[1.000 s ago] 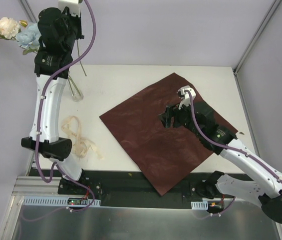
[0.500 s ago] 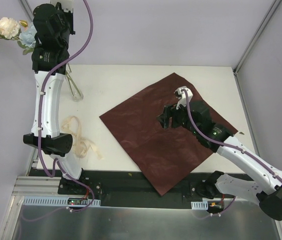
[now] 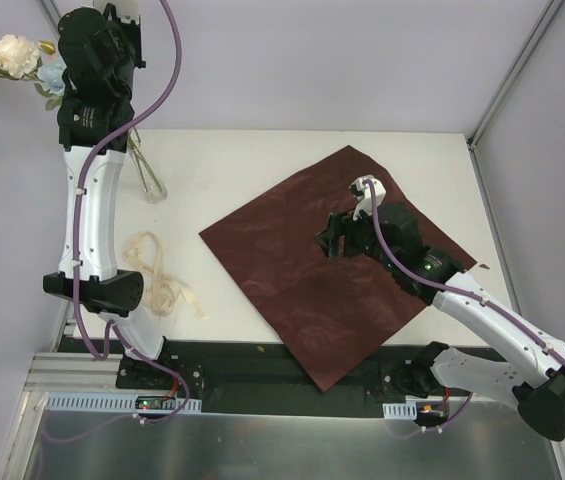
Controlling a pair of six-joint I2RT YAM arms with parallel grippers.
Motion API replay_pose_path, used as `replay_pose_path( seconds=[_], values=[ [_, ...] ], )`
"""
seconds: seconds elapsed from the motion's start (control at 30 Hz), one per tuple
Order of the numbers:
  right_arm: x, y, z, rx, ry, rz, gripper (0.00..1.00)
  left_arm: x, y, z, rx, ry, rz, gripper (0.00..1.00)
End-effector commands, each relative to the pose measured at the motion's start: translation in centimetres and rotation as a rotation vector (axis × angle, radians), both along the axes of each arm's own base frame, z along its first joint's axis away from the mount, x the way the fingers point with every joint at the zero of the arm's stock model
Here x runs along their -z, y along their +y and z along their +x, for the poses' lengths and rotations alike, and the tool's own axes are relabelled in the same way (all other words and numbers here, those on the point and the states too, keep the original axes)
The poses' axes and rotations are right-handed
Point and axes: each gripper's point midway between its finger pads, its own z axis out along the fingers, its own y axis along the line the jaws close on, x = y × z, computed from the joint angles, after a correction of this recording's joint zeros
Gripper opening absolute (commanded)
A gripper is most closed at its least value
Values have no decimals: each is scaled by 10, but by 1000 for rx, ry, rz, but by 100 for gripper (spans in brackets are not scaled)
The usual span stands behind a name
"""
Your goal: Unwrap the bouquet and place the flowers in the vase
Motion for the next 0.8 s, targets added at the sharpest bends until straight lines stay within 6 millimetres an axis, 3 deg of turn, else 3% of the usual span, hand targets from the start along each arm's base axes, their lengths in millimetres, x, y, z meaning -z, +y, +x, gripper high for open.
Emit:
replay_pose_path(
  seconds=[0.0, 0.3, 0.77],
  values=[
    [-15, 6, 2, -7, -22, 59, 72, -42, 12, -34, -23, -115, 4, 0],
    [-14, 7, 3, -3, -13, 71, 72, -35, 14, -32, -39, -97, 13, 0],
    [-13, 6, 3, 2, -8, 67, 72, 5, 20, -12, -74, -10, -38, 0]
  ],
)
